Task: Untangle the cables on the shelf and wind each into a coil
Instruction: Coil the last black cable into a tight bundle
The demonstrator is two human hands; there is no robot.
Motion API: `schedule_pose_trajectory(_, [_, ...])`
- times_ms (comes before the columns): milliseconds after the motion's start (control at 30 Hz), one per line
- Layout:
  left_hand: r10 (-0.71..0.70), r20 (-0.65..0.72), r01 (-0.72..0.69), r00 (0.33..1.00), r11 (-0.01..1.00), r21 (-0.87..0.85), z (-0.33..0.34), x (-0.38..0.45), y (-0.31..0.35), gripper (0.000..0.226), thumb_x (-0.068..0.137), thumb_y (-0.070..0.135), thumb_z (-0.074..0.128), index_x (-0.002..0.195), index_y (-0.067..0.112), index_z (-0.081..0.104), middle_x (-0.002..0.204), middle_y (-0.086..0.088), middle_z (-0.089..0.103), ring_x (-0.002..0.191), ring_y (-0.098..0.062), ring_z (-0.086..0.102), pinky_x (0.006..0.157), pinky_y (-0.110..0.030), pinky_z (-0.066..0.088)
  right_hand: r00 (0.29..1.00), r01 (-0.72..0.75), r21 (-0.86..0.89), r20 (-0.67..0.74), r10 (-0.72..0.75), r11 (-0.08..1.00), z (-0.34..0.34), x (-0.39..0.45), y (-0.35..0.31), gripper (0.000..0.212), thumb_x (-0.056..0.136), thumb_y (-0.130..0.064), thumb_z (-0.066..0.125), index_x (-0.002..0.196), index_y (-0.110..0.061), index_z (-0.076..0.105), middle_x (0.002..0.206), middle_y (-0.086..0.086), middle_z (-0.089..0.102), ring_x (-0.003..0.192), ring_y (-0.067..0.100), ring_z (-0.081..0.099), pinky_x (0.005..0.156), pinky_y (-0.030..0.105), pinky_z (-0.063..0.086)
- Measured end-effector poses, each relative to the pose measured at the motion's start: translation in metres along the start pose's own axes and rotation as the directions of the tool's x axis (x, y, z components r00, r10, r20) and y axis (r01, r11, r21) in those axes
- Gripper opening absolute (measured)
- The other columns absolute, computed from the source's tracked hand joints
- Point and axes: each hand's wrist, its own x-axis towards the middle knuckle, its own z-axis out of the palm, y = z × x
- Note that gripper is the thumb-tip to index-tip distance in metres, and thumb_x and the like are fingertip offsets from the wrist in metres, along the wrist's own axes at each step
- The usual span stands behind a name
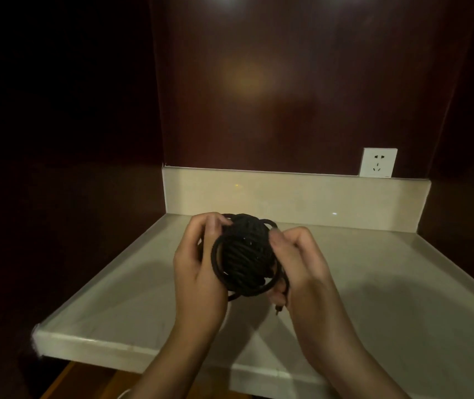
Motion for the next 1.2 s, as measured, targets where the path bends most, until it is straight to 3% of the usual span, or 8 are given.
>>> schedule_pose_trajectory(167, [-0.283, -0.021, 0.266, 0.959, 0.922, -0.282, 0.0, 0.001, 0.002, 0.039, 0.077, 0.042, 0.074, 0.104, 0.016, 0.064, 0.1, -0.011, 0.069, 0.088, -0.026, 0.069, 0.072, -0.033, 0.055, 0.998, 0.048, -0.017, 0.051, -0.047, 0.999, 0.003, 0.001, 0.001, 0.019, 0.081, -0.038, 0.056, 0.068, -0.031, 0.044, 0.056, -0.008, 0.041, 0.05, 0.008, 0.038, 0.048, 0.021, 0.032])
schedule_pose_trajectory(333, [-0.497, 0.321, 0.591, 0.806, 0.652, -0.475, -0.007, 0.008, 0.006, 0.034, 0.071, 0.026, 0.075, 0.1, 0.008, 0.07, 0.092, -0.014, 0.066, 0.08, -0.023, 0.065, 0.07, -0.035, 0.051, 0.984, 0.143, -0.08, 0.121, -0.133, 0.986, 0.006, -0.002, 0.002, 0.016, 0.078, -0.036, 0.058, 0.069, -0.034, 0.046, 0.057, -0.009, 0.039, 0.054, 0.008, 0.035, 0.05, 0.023, 0.03])
schedule_pose_trajectory(433, [-0.458, 0.305, 0.55, 0.835, 0.682, -0.481, -0.01, 0.009, 0.005, 0.039, 0.07, 0.024, 0.07, 0.104, 0.005, 0.07, 0.095, -0.017, 0.068, 0.084, -0.025, 0.067, 0.071, -0.033, 0.055, 0.986, 0.137, -0.005, 0.098, -0.136, 0.991, 0.009, -0.003, 0.002, 0.01, 0.079, -0.029, 0.058, 0.08, -0.033, 0.049, 0.061, -0.011, 0.049, 0.052, 0.002, 0.043, 0.048, 0.014, 0.035])
schedule_pose_trajectory(567, [-0.333, 0.154, 0.367, 0.93, 0.857, -0.362, -0.016, 0.016, 0.008, 0.038, 0.074, 0.016, 0.069, 0.111, 0.004, 0.066, 0.094, -0.011, 0.072, 0.084, -0.022, 0.07, 0.068, -0.027, 0.057, 0.987, 0.152, -0.021, 0.051, -0.151, 0.988, 0.004, -0.003, 0.016, 0.049, 0.078, -0.054, 0.064, 0.121, -0.037, 0.048, 0.081, -0.004, 0.062, 0.069, 0.005, 0.061, 0.063, 0.017, 0.047])
schedule_pose_trajectory(800, [-0.231, 0.031, 0.233, 0.972, 0.959, -0.16, -0.023, 0.018, 0.013, 0.034, 0.077, 0.018, 0.068, 0.112, 0.019, 0.067, 0.102, -0.002, 0.073, 0.092, -0.019, 0.073, 0.065, -0.023, 0.056, 0.918, 0.385, -0.323, 0.033, -0.396, 0.865, -0.003, -0.012, 0.02, 0.039, 0.082, -0.055, 0.057, 0.121, -0.054, 0.051, 0.114, -0.018, 0.053, 0.113, 0.007, 0.057, 0.088, 0.014, 0.047])
schedule_pose_trajectory(933, [-0.08, 0.021, 0.08, 0.997, 0.996, 0.026, -0.019, 0.018, 0.013, 0.029, 0.081, 0.01, 0.071, 0.108, 0.019, 0.066, 0.092, 0.009, 0.072, 0.087, -0.006, 0.07, 0.072, -0.018, 0.054, 0.804, 0.549, -0.635, 0.226, -0.549, 0.543, -0.002, -0.004, 0.006, 0.026, 0.086, -0.037, 0.058, 0.112, -0.035, 0.059, 0.096, -0.014, 0.046, 0.087, 0.006, 0.053, 0.072, 0.015, 0.045])
schedule_pose_trajectory(1067, [0.001, 0.062, -0.01, 0.998, 0.991, 0.134, -0.022, 0.02, 0.017, 0.032, 0.085, 0.0, 0.07, 0.11, 0.018, 0.064, 0.086, 0.014, 0.07, 0.079, -0.001, 0.067, 0.069, -0.013, 0.05, 0.872, 0.465, -0.572, 0.425, -0.24, 0.676, -0.01, 0.013, -0.011, 0.017, 0.089, -0.021, 0.062, 0.092, -0.031, 0.049, 0.07, -0.002, 0.047, 0.06, 0.015, 0.045, 0.056, 0.041, 0.043])
schedule_pose_trajectory(1200, [0.037, 0.106, -0.056, 0.994, 0.981, 0.188, -0.025, 0.023, 0.02, 0.033, 0.077, 0.014, 0.065, 0.109, 0.021, 0.063, 0.084, 0.01, 0.069, 0.074, -0.002, 0.065, 0.067, -0.011, 0.048, 0.812, 0.543, -0.535, 0.53, -0.243, 0.647, -0.016, 0.019, -0.025, 0.019, 0.088, -0.019, 0.068, 0.086, -0.027, 0.051, 0.072, 0.0, 0.047, 0.061, 0.009, 0.044, 0.056, 0.021, 0.037])
